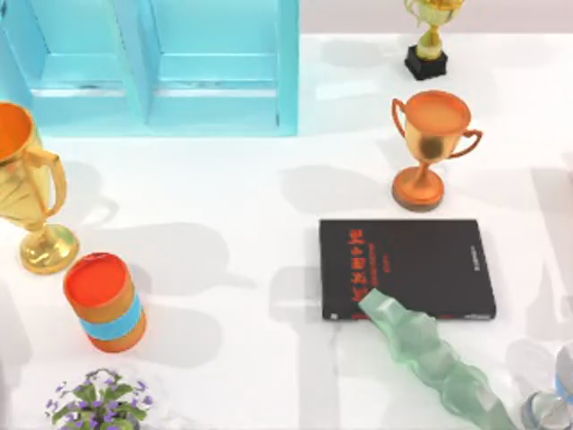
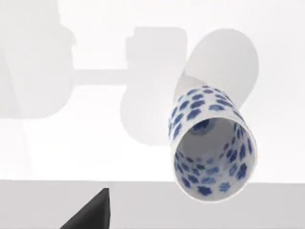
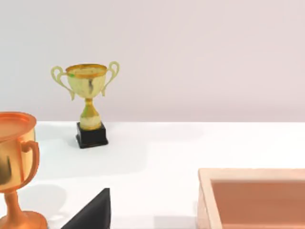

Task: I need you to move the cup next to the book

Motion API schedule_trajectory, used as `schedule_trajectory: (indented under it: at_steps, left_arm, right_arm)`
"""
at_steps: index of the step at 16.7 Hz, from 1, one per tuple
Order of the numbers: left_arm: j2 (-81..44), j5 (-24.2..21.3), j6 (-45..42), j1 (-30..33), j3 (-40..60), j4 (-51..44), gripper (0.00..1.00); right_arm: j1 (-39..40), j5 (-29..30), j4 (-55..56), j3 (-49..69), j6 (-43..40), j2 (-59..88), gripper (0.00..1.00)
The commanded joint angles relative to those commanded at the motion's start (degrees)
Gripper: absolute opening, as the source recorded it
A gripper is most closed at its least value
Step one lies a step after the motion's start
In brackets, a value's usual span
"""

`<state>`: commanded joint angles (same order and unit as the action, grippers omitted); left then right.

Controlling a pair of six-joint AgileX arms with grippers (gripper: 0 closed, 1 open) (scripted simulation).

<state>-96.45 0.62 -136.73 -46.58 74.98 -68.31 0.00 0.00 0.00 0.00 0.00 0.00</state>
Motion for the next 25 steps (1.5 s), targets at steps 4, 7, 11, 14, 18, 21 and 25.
schedule_trajectory:
  at_steps: [4,7,11,14,18,21,25]
  left_arm:
    - [-1.02,-0.56,-5.92,-4.77,2.97,-2.16,1.0]
    - [-1.03,-0.59,-6.15,-5.03,3.12,-2.26,1.0]
    - [-1.14,-0.57,-6.0,-4.83,2.14,-1.24,1.0]
    - [-2.81,-0.6,-6.01,-4.94,-2.09,4.56,1.0]
    - [-6.04,-0.61,-6.25,-5.11,-9.78,16.3,1.0]
    - [-7.37,-0.61,-6.45,-5.23,-12.94,20.15,1.0]
    - [-7.41,-0.61,-6.46,-5.24,-13.02,20.25,1.0]
  right_arm:
    - [0.0,0.0,0.0,0.0,0.0,0.0,1.0]
    - [0.0,0.0,0.0,0.0,0.0,0.0,1.0]
    - [0.0,0.0,0.0,0.0,0.0,0.0,1.0]
    - [0.0,0.0,0.0,0.0,0.0,0.0,1.0]
    - [0.0,0.0,0.0,0.0,0.0,0.0,1.0]
    - [0.0,0.0,0.0,0.0,0.0,0.0,1.0]
    - [0.0,0.0,0.0,0.0,0.0,0.0,1.0]
